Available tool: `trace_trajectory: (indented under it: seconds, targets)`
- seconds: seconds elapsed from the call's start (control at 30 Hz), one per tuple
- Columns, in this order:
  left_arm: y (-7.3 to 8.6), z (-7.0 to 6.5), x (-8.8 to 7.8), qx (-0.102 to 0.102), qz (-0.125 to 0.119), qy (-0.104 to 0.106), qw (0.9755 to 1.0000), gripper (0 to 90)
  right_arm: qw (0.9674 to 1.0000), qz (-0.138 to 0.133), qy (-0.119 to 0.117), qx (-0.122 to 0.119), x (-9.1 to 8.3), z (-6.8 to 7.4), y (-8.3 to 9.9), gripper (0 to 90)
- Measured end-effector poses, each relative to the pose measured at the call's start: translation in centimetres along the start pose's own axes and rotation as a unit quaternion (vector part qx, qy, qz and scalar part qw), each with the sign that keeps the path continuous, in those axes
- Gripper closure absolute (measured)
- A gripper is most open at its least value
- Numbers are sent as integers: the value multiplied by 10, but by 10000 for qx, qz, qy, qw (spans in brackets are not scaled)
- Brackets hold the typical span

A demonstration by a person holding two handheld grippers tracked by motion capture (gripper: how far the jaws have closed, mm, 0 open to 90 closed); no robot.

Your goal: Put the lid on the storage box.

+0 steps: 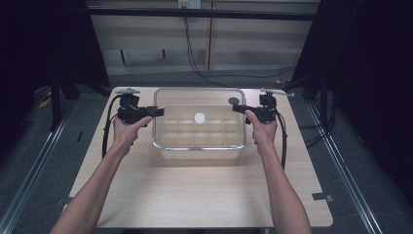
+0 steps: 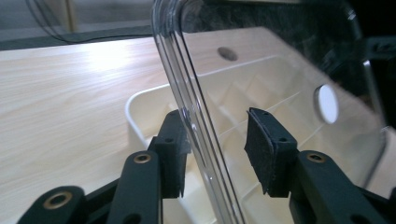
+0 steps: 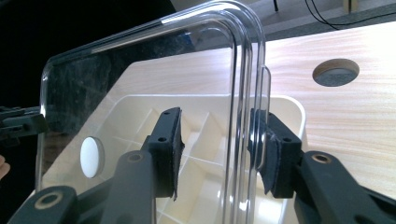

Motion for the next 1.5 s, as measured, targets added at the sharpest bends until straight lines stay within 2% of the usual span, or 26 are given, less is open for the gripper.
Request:
trace_trajectory:
  seconds: [0.4,0.8,0.93,1.03,1.1,1.27,1.33,1.43,1.5]
  targets:
    - [9,7,14,-180,118,186,9996,553,9997,90,241,-17,11,-12,6,516]
    - [15,9,24,-254,263,234,9991,521,9992,189,360,39,18,-20,11,496]
    - [17,10,25,-202,326,222,9990,515,9989,252,402,40,21,-23,13,478]
    - [20,11,29,-211,361,249,9988,505,9984,297,487,7,24,-25,16,441]
    - [21,12,31,-289,372,275,9985,502,9978,351,559,16,26,-26,17,434]
    - [26,14,34,-262,434,241,9984,493,9967,440,687,-27,30,-29,20,394]
    - [27,15,35,-273,446,216,9984,486,9963,361,780,-49,32,-29,20,379]
    - [28,14,36,-290,469,147,9984,475,9940,427,985,-197,34,-28,20,353]
    - [28,14,36,-273,463,148,9984,475,9933,448,1034,-241,34,-28,21,344]
Point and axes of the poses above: each handheld gripper's, and its own axes: x roughly forward along the jaws, y roughly out of its underside, z roughly to its left, the point moved 9 cm from there along x, roughly forward along the jaws, and after that the axes turned 10 degrees about -y, right-handed, at the moved point
